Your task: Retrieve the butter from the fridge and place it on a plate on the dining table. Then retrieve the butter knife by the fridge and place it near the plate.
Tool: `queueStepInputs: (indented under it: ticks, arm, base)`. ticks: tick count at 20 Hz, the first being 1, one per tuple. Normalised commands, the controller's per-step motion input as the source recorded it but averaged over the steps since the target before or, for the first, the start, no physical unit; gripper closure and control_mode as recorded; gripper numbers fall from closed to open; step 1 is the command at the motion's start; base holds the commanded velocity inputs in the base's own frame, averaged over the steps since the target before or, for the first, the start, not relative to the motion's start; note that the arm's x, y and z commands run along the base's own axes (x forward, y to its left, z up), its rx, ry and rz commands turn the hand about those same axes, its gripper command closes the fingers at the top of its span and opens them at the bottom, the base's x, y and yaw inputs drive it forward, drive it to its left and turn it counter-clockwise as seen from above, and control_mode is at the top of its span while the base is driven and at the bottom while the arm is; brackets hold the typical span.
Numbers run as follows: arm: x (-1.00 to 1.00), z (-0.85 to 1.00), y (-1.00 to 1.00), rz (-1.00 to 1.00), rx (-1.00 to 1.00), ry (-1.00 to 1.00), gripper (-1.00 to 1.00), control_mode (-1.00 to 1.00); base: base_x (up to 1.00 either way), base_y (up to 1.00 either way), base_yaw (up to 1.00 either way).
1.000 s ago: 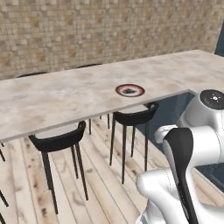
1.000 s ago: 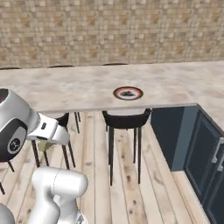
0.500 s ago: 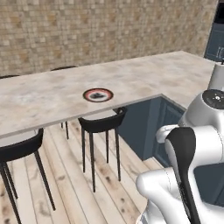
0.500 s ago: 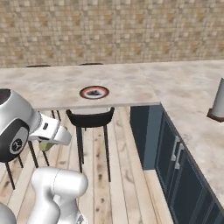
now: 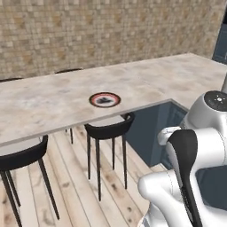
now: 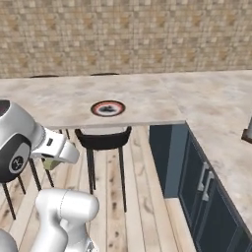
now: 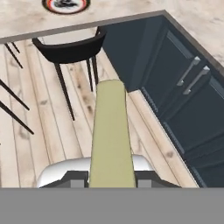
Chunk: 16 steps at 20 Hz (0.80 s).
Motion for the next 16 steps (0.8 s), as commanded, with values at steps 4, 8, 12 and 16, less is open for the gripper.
queueStepInputs:
  ticks: [4,8,12,16]
  arm:
    - [0.0,0.0,0.0,0.0,0.0,0.0,1.0,1.0]
    - [0.0,0.0,0.0,0.0,0.0,0.0,1.0,1.0]
    - [0.0,0.0,0.0,0.0,0.0,0.0,1.0,1.0]
    - [0.0,0.0,0.0,0.0,0.0,0.0,1.0,1.0]
  base:
    - [0.82,0.01,0.18]
    - [0.78,0.0,0.18]
    - [0.61,-0.13,0.13]
    - [0.43,-0.56,0.02]
